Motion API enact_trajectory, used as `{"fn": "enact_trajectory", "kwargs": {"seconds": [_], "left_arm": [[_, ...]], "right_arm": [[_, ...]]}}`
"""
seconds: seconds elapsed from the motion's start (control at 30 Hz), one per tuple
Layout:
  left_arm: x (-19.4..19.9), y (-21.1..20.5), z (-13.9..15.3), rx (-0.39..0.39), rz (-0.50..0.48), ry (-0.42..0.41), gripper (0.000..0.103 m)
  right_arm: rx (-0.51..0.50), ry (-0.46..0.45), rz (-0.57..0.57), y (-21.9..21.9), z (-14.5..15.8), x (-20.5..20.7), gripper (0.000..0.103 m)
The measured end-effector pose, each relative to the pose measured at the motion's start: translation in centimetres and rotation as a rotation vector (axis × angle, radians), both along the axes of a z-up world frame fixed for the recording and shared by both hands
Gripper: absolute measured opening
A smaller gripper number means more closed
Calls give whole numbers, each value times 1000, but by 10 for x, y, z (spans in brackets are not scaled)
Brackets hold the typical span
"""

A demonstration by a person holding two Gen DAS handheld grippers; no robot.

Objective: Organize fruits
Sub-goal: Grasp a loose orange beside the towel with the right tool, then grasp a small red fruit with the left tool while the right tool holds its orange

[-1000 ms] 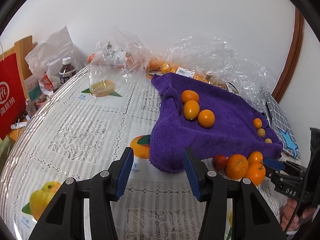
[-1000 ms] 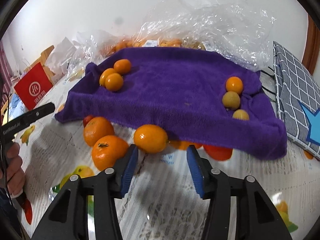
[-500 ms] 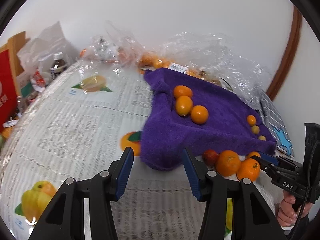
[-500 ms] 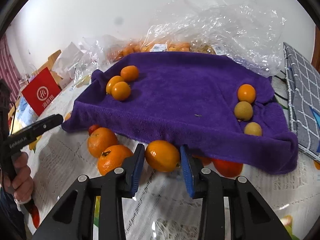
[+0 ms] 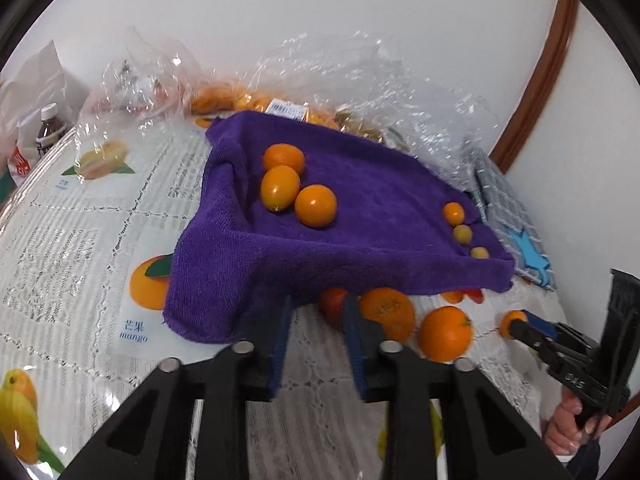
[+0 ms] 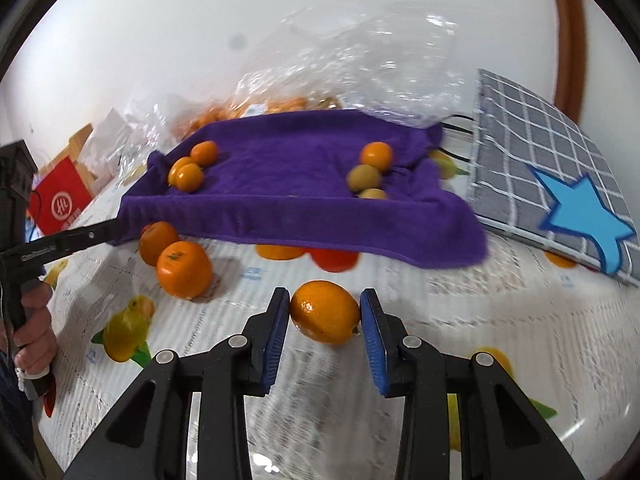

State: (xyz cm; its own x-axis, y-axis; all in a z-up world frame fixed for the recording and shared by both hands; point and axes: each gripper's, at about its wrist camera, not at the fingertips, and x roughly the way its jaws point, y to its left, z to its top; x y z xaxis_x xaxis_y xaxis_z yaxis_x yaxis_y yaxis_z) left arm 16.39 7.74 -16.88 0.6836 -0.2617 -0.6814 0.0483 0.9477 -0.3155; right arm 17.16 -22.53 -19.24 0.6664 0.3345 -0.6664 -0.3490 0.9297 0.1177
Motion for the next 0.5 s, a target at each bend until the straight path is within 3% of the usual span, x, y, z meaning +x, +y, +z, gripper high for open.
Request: {"fn": "enact_trajectory", "kwargs": {"seconds": [0.5], "left_arm": [[18, -10, -8, 4, -71, 56, 23]], "right_arm": [[20, 27, -22, -20, -4, -5, 36]]}}
